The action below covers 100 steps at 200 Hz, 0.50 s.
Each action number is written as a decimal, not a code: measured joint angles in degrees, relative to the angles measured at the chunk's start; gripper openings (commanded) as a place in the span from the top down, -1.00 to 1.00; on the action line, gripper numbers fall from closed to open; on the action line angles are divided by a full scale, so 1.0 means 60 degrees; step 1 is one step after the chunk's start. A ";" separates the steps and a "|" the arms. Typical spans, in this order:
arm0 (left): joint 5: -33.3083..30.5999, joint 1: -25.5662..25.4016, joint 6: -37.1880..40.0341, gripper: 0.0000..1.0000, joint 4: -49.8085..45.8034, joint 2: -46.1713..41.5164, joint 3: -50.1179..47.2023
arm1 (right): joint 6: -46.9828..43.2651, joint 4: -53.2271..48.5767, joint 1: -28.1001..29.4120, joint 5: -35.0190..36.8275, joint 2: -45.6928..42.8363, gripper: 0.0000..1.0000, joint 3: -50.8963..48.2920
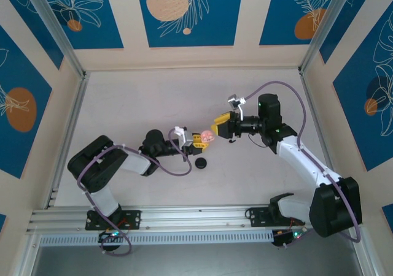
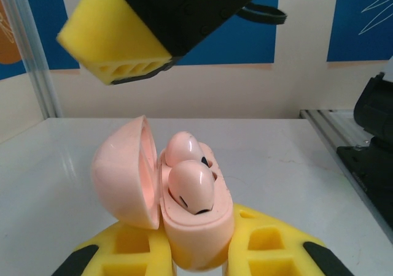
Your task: Insert the wireless bluetooth earbuds into the charging case
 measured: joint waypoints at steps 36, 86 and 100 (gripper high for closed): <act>0.0200 0.0000 -0.0106 0.69 0.0018 -0.0069 0.0069 | -0.0554 -0.0481 0.0175 -0.0419 0.0692 -0.18 0.0357; 0.0266 0.0000 -0.0135 0.68 0.0055 -0.0076 0.0091 | -0.0943 -0.0831 0.0535 -0.0936 0.1541 -0.13 0.0688; 0.0259 0.0000 -0.0135 0.68 0.0058 -0.0084 0.0095 | -0.1064 -0.0940 0.0601 -0.1071 0.1617 -0.10 0.0725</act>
